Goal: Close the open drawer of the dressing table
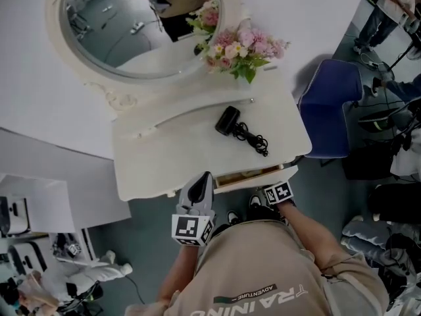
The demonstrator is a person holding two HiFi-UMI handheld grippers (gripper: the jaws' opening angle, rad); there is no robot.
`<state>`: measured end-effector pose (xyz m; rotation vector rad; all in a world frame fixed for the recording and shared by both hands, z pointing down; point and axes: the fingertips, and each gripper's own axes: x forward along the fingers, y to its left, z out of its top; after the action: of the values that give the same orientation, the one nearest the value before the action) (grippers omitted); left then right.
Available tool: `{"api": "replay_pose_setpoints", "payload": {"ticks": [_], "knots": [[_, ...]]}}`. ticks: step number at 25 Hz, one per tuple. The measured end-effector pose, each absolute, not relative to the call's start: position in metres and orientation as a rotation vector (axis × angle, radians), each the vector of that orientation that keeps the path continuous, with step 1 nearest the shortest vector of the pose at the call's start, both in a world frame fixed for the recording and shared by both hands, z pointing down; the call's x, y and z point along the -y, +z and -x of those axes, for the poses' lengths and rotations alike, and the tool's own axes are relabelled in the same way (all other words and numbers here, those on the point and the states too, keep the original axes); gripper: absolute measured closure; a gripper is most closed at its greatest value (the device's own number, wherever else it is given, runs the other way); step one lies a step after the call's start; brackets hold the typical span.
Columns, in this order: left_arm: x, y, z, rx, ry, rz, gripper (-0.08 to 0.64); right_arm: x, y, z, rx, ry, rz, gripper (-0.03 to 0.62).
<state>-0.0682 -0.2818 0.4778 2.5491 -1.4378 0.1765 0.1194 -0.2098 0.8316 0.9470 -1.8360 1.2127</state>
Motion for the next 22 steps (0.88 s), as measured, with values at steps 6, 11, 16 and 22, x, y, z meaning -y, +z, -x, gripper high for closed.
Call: {"api": "replay_pose_setpoints", "payload": {"ticks": [6,11,16,22], "knots": [[0.299,0.474,0.066,1.466,0.163,-2.539,0.543,0.233,0.831,-0.119,1.851,1.21,-0.942,0.589],[0.307,0.473,0.073,1.509,0.165,-2.507,0.543,0.249,0.83,-0.116,1.858,1.232,-0.936,0.589],[0.309,0.474,0.077,1.534,0.163,-2.476,0.543,0.263,0.829,-0.113,1.867,1.282,-0.945,0.589],[0.308,0.475,0.077,1.553,0.176,-2.457,0.543,0.279,0.826,-0.108,1.904,1.269,-0.971,0.589]]}}
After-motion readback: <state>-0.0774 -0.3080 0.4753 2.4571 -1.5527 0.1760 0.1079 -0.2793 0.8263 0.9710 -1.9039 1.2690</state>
